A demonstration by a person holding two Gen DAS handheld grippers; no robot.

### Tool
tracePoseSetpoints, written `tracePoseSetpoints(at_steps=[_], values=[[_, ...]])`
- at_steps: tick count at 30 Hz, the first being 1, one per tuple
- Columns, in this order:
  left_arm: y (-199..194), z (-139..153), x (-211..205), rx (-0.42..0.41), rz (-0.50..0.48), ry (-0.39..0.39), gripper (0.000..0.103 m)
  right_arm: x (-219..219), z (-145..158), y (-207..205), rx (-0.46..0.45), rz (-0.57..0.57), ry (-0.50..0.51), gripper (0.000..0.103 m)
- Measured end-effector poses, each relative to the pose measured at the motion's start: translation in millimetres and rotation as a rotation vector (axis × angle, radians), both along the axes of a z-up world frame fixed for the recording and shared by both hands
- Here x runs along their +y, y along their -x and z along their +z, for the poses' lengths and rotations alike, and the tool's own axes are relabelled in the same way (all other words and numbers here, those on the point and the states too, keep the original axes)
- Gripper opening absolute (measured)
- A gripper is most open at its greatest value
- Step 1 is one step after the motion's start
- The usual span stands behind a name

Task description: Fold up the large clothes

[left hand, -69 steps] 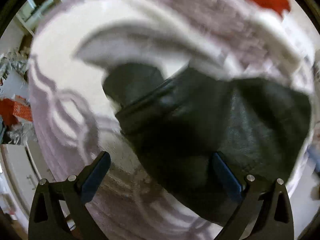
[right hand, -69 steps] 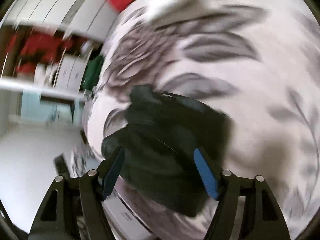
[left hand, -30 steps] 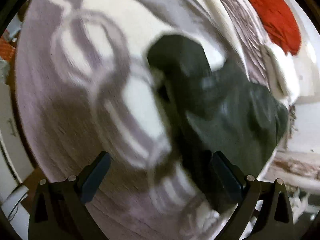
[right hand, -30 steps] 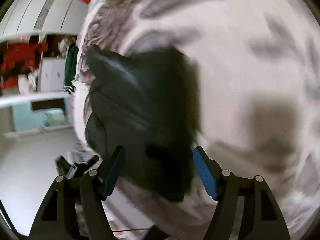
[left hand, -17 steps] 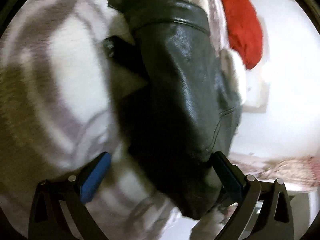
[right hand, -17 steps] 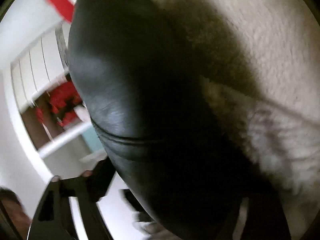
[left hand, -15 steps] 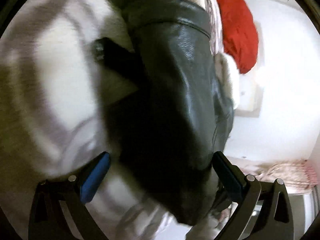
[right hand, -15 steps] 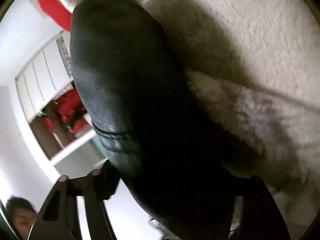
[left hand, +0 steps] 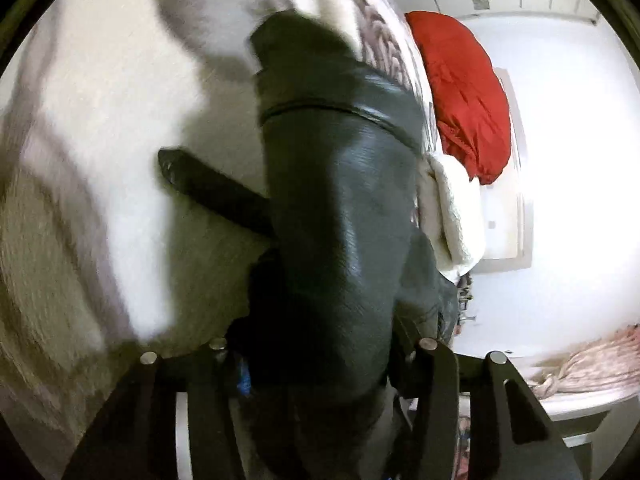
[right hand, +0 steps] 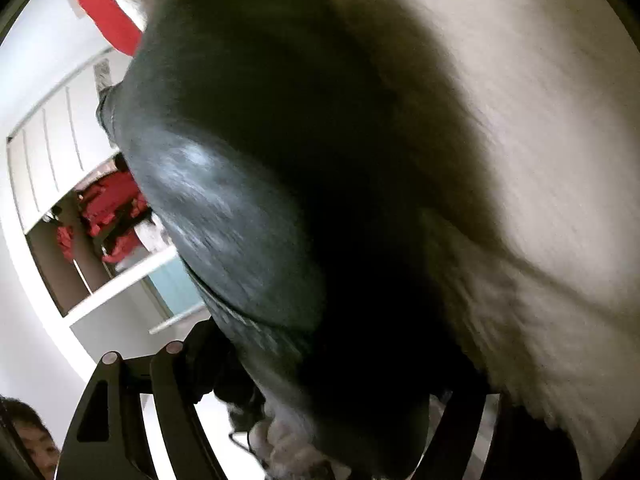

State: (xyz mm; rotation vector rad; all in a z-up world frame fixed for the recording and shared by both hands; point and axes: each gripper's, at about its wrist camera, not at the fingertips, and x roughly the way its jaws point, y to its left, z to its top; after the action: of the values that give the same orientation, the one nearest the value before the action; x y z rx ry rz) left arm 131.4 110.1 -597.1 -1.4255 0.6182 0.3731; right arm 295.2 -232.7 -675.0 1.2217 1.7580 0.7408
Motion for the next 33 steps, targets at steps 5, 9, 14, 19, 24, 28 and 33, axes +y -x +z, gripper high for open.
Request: tracePoseSetpoints(at_steps=[5, 9, 14, 19, 24, 28, 33], values=[[2.7, 22.1, 4.2, 0.005, -0.020, -0.038, 0.038, 13.8, 21.6, -10.3, -0.089, -0.056, 0.012, 0.053], [-23.0, 52.4, 7.0, -0.021, -0.036, -0.089, 0.036, 12.7, 53.3, -28.8, -0.139, -0.057, 0.011, 0.044], [-65.2, 82.4, 14.5, -0.084, -0.061, -0.120, 0.036, 7.7, 105.2, -60.3, -0.216, -0.054, -0.014, 0.043], [-123.3, 103.3, 31.0, -0.165, -0.091, -0.113, 0.036, -8.1, 165.4, -117.2, -0.301, -0.076, -0.017, 0.043], [-212.8, 125.6, 42.2, -0.259, -0.115, -0.111, 0.036, -18.7, 221.0, -211.9, -0.398, -0.115, 0.005, 0.043], [-276.4, 124.2, 51.7, -0.312, -0.112, -0.092, 0.036, -29.3, 259.0, -303.7, -0.469, -0.127, 0.033, 0.043], [-356.9, 103.8, 66.0, -0.344, -0.089, -0.077, 0.036, -33.6, 279.3, -433.9, -0.527, -0.091, 0.084, 0.042]])
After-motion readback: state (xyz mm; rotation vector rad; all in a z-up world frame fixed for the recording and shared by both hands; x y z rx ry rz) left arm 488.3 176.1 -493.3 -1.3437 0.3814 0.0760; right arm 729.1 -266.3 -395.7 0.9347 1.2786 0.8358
